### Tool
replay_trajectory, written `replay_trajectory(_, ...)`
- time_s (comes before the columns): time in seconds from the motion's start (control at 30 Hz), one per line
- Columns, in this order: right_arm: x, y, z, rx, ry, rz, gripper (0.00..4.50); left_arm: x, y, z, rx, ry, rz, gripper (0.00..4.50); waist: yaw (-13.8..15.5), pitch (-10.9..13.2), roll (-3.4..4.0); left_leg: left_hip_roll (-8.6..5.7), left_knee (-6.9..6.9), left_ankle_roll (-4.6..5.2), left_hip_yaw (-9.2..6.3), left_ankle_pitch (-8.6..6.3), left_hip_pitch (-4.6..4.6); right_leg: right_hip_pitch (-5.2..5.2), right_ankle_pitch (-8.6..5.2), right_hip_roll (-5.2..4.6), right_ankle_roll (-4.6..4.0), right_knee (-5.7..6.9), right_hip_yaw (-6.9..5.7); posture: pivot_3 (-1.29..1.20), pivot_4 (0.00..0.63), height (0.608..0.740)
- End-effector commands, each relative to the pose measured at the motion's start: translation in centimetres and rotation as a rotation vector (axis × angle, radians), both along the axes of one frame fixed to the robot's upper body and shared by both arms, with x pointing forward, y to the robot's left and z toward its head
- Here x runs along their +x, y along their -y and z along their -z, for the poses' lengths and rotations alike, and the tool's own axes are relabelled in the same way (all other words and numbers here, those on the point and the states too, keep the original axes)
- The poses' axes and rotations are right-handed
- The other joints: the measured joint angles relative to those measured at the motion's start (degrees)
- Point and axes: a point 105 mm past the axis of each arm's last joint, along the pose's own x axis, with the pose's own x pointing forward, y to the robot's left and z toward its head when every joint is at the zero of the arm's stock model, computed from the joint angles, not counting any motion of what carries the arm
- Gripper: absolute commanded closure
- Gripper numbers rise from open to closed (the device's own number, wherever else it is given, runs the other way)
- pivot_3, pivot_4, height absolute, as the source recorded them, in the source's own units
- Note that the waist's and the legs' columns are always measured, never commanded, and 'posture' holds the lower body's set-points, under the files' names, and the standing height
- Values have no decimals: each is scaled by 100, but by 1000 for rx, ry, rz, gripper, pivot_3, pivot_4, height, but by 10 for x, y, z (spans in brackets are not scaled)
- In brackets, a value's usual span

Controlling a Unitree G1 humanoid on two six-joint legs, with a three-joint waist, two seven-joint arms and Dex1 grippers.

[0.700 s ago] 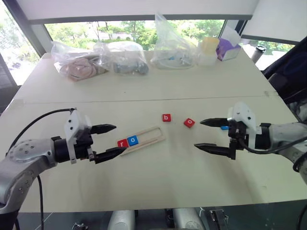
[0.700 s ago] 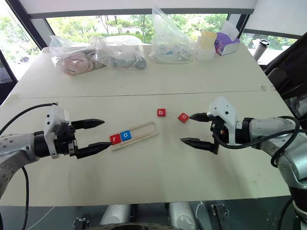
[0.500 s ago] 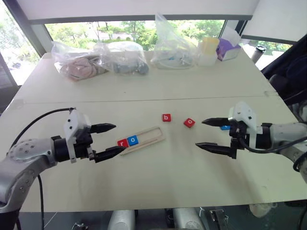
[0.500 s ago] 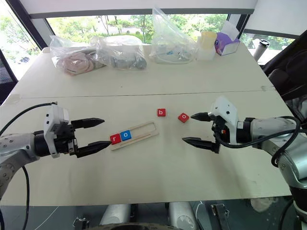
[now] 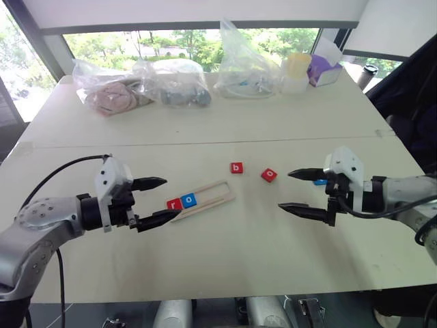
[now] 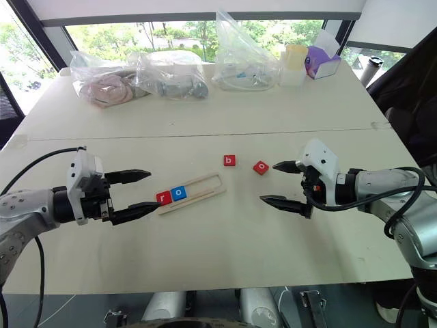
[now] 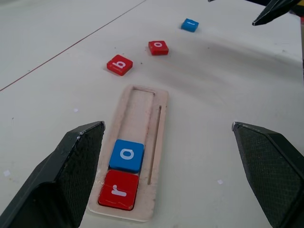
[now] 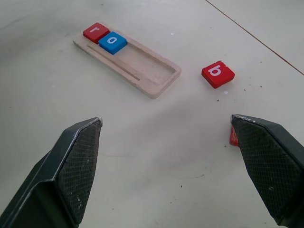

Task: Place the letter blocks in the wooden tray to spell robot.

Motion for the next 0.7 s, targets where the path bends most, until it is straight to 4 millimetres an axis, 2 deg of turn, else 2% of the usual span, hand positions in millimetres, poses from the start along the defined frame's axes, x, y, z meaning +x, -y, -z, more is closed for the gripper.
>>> replay_trajectory(0.03, 0, -5, -9, 7, 45, -16, 48, 1, 2, 0, 18, 31, 20, 0, 0, 0, 0, 0, 0, 0, 0, 0, 0, 0, 0, 0, 0, 0, 0, 0, 150, 739)
replay_trajectory(0.47, 1, -16, -5, 20, 59, -19, 48, 24, -5, 41, 129, 68, 124, 0, 5, 0, 0, -1, 1, 0, 1, 0, -1, 0, 3, 0, -5, 0, 0, 0, 150, 739)
replay_trajectory(0.7, -3, -22, -2, 29, 61, -25, 48, 39, -11, 53, 161, 86, 179, 0, 7, 0, 0, 0, 0, 0, 1, 0, -2, -1, 7, 0, -8, 0, -1, 0, 150, 739)
